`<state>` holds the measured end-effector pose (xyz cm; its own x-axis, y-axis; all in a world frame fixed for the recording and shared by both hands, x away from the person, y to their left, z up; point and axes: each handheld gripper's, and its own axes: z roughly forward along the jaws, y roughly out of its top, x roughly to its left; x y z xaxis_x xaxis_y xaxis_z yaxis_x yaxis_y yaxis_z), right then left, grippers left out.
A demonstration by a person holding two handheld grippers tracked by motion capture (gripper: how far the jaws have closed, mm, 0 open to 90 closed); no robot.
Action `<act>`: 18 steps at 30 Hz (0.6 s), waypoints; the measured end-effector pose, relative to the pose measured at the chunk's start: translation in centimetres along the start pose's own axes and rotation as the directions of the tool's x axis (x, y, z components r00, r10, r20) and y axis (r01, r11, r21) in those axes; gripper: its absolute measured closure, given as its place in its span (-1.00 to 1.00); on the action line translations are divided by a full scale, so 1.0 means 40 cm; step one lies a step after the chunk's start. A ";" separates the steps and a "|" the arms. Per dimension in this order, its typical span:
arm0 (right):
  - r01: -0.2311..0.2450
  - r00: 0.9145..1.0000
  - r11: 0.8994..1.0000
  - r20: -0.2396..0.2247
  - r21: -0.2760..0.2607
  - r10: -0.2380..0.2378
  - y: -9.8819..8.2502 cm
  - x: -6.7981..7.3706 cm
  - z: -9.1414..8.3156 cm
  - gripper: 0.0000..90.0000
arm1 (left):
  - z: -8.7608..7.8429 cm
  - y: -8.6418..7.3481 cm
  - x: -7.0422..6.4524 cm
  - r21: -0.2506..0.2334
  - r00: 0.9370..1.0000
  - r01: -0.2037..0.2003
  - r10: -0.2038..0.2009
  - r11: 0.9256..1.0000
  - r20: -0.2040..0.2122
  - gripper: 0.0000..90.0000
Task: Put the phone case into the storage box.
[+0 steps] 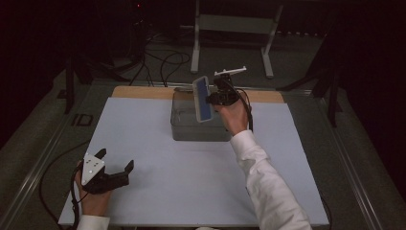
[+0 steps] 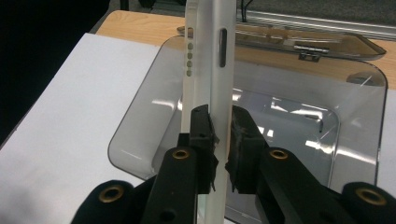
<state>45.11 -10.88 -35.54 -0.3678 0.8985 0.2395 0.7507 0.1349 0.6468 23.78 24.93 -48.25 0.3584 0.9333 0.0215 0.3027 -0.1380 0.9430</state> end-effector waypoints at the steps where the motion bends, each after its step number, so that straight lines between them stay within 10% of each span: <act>1: 0.001 1.000 1.000 0.000 -0.003 -0.001 0.001 -0.004 0.001 0.82 | 0.000 0.000 0.000 0.000 1.000 0.000 0.000 1.000 0.000 -1.00; 18: -0.017 0.998 1.000 0.058 0.006 0.017 0.022 -0.024 -0.004 0.82 | -0.001 0.001 0.000 -0.001 1.000 -0.001 0.001 1.000 0.000 -1.00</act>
<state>46.04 -11.66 -35.09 -0.3227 0.9234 0.2080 0.7602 0.1219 0.6381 23.76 24.92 -48.20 0.3586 0.9332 0.0223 0.3018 -0.1385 0.9433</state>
